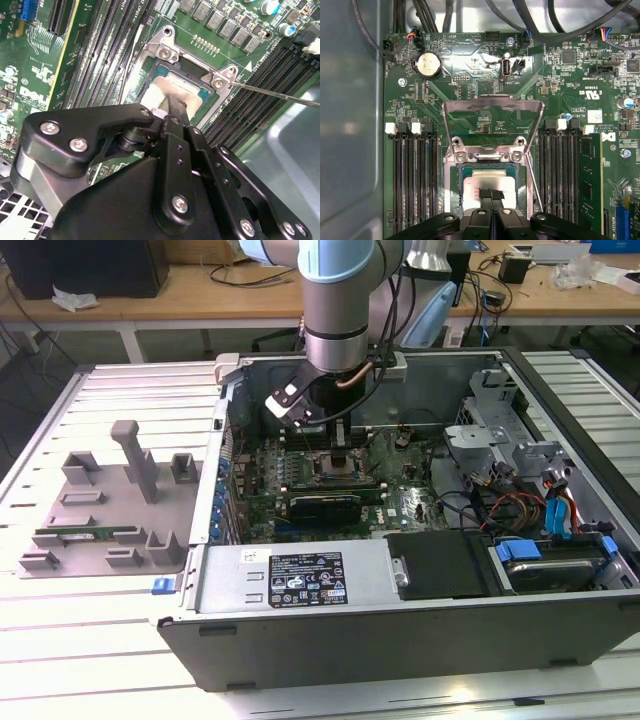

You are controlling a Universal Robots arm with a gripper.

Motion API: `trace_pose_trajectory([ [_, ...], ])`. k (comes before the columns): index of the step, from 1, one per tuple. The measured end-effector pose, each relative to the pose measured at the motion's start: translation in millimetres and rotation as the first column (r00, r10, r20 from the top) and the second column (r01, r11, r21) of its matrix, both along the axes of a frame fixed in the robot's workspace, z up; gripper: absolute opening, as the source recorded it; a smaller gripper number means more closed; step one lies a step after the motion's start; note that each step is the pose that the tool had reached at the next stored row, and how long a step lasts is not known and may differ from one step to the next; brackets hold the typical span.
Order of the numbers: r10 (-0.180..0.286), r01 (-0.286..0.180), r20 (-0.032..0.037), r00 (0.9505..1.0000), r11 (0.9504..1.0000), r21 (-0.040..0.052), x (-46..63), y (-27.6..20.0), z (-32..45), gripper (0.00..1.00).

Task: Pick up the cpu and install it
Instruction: 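Place the cpu into insertion slot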

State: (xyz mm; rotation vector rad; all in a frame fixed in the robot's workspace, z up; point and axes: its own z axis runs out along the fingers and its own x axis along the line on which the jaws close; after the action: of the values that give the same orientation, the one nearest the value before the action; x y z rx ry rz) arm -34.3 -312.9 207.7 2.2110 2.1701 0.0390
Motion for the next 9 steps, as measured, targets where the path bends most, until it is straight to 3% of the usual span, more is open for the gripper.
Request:
trace_pose_trajectory([
  [9, 0.0, 0.0, -0.0001, 1.0, 1.0, 0.0014, 0.0, 0.0, -4.3, 0.11],
])
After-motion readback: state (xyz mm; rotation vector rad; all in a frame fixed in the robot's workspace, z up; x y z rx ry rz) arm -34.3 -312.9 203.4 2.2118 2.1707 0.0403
